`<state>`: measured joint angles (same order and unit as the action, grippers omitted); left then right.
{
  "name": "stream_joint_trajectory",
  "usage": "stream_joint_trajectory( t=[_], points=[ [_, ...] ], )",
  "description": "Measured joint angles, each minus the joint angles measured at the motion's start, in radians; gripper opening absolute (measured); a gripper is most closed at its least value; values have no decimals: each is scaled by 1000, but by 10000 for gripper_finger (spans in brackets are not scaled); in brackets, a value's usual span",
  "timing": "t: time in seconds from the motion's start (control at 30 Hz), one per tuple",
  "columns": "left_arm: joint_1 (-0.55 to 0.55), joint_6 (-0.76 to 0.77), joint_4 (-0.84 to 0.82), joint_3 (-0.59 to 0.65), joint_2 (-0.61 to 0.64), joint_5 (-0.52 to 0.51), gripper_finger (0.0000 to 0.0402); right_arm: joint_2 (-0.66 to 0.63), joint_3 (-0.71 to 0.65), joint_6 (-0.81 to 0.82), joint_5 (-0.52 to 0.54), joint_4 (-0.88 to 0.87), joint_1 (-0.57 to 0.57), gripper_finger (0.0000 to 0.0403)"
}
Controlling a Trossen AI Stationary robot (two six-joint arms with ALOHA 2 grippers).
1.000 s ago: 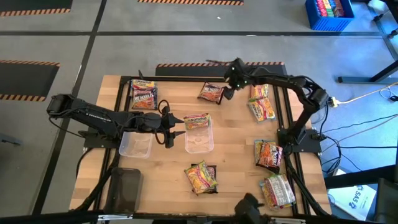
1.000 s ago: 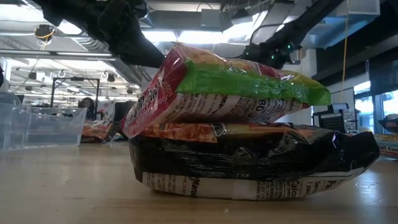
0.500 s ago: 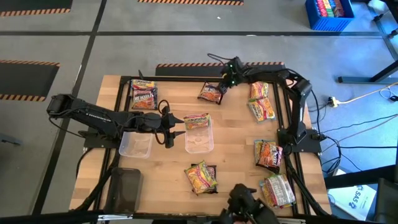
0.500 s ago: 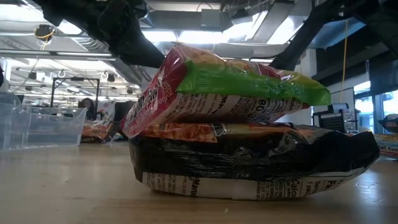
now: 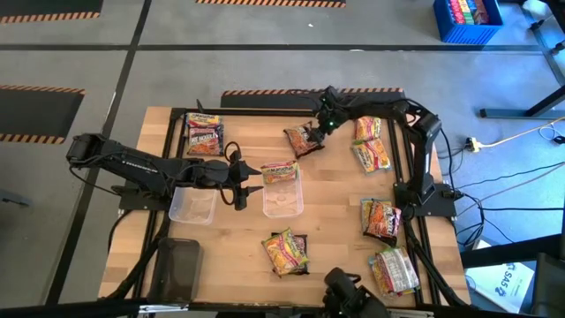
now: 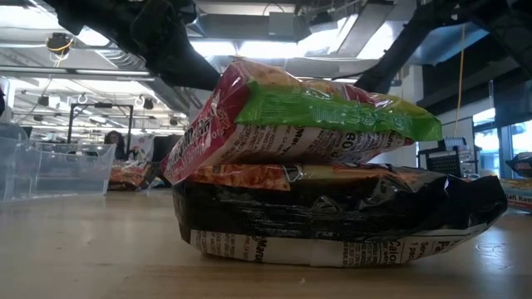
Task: Sort Maruchan noodles
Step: Put the black noodle pack into the left transparent bin
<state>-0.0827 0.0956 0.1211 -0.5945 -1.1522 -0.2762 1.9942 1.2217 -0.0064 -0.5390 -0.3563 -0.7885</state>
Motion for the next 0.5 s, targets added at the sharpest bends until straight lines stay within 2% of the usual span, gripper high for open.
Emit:
stream_joint_trajectory(
  t=[0.1,0.2,0.5],
  points=[
    [0,0,1,0,0,0,218,0,1,18,28,12,17,266],
    [0,0,1,0,0,0,218,-2,2,24,53,13,30,244],
    [0,0,1,0,0,0,218,-3,3,-2,47,18,29,100]
  ],
)
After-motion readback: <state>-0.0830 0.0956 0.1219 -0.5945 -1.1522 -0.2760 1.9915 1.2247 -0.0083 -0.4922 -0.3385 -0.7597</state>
